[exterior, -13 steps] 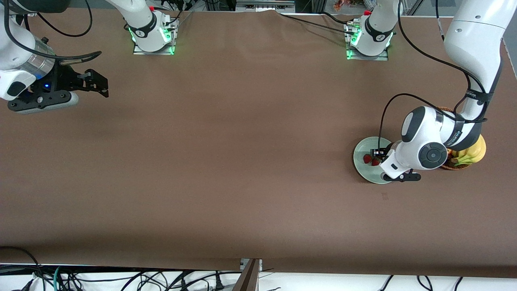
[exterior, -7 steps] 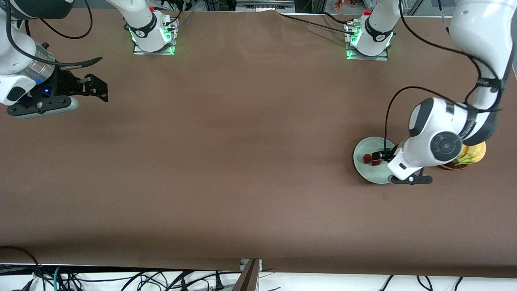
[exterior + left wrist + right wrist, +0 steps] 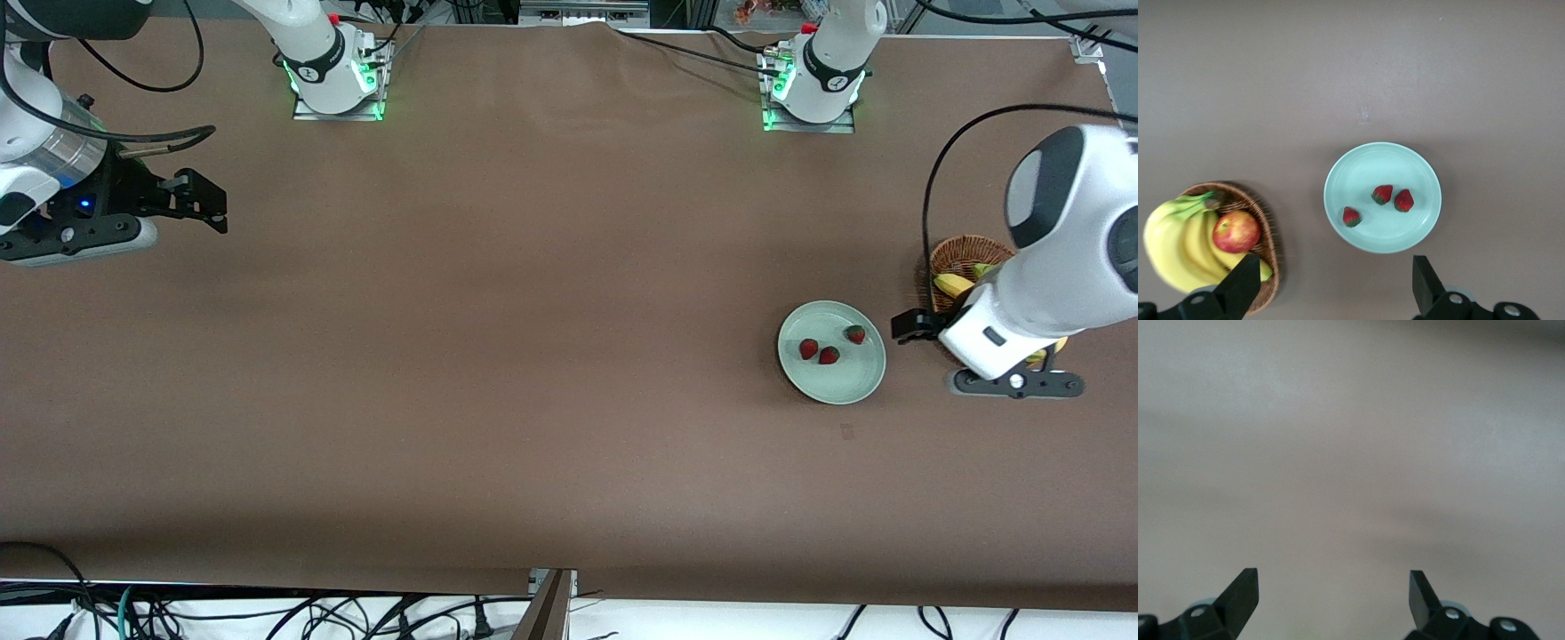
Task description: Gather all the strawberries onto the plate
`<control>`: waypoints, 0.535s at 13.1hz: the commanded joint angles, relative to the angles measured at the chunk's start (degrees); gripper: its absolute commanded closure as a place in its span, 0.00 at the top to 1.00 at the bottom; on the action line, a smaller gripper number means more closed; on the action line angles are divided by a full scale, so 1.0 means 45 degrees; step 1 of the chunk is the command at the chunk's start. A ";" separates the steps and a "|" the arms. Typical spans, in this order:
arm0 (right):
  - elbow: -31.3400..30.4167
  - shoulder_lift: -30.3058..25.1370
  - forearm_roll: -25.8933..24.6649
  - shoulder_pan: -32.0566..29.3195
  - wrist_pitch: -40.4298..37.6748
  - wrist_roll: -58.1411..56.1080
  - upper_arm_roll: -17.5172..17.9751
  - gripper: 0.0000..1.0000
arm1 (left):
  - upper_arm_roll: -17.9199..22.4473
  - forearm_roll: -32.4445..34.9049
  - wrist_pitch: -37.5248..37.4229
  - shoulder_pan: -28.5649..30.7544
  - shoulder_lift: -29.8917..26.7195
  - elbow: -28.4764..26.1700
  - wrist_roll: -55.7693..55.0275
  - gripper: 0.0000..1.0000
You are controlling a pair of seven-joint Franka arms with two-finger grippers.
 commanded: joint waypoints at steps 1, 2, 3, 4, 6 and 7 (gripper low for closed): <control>0.0315 0.0090 -0.0278 -0.0157 -0.0264 -0.0039 0.0129 0.99 | -0.0432 0.0025 -0.2123 0.0009 0.0119 0.1997 0.0818 1.00; 0.0314 0.0090 -0.0298 -0.0158 -0.0264 0.0000 0.0129 0.99 | -0.0471 0.0025 -0.2750 0.0028 0.0080 0.2254 0.1266 1.00; 0.0314 0.0109 -0.0298 -0.0158 -0.0244 0.0039 0.0110 0.99 | -0.0356 -0.0188 -0.2930 0.0144 -0.0249 0.2217 0.1676 1.00; 0.0314 0.0110 -0.0298 -0.0158 -0.0244 0.0039 0.0129 0.99 | -0.0123 -0.0750 -0.2874 0.0126 -0.0890 0.1792 0.1912 1.00; 0.0334 0.0110 -0.0298 -0.0158 -0.0244 0.0059 0.0129 0.99 | 0.1764 -0.1980 -0.2796 -0.0863 -0.2392 0.0176 0.2420 1.00; 0.0334 0.0110 -0.0278 -0.0158 -0.0225 0.0059 0.0129 0.99 | 0.2818 -0.2373 -0.2447 -0.1721 -0.3212 -0.0878 0.2403 1.00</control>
